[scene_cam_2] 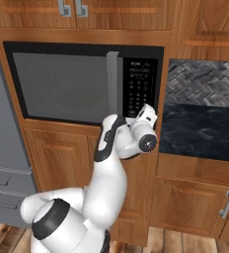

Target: Remove the orange from the bowl and place it on the small plate. Then place the bowl with only the shrimp in the microwave, close the door, and press the start button to microwave the shrimp.

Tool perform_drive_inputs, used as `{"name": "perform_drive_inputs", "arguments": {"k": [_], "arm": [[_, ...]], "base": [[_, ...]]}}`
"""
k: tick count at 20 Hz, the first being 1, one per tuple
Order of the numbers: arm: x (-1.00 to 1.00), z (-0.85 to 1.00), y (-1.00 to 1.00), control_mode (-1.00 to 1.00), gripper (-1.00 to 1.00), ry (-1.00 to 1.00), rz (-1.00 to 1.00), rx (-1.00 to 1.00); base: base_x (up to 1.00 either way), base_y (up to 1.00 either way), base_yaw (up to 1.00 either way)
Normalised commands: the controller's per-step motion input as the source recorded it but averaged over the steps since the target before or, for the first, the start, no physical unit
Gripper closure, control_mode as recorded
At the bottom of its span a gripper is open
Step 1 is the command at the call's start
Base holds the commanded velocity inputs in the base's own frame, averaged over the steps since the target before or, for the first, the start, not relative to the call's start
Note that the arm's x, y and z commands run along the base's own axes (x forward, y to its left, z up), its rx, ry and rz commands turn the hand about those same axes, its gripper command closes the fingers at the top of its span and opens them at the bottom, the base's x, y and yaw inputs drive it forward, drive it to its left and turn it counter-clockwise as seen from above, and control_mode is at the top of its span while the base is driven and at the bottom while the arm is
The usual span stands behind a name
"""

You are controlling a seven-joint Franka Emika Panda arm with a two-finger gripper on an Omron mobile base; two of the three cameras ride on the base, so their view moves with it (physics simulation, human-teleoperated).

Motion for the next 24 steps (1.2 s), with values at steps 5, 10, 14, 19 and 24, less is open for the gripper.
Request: {"name": "perform_drive_inputs", "arguments": {"k": [5,10,14,19,24], "arm": [[0.15,-0.13,-0.04,-1.0,-1.0,0.0,0.0,0.05],[0.2,-0.14,-0.09,-1.0,-1.0,0.0,0.0,0.04],[0.23,-0.12,-0.07,-1.0,-1.0,0.0,0.0,0.04],[0.27,-0.2,-0.02,-1.0,-1.0,0.0,0.0,0.03],[0.25,-0.17,0.0,-1.0,-1.0,0.0,0.0,0.02]], "base": [[0.0,0.0,0.0],[0.0,0.0,0.0],[0.0,0.0,0.0],[0.0,0.0,0.0],[0.0,0.0,0.0]]}}
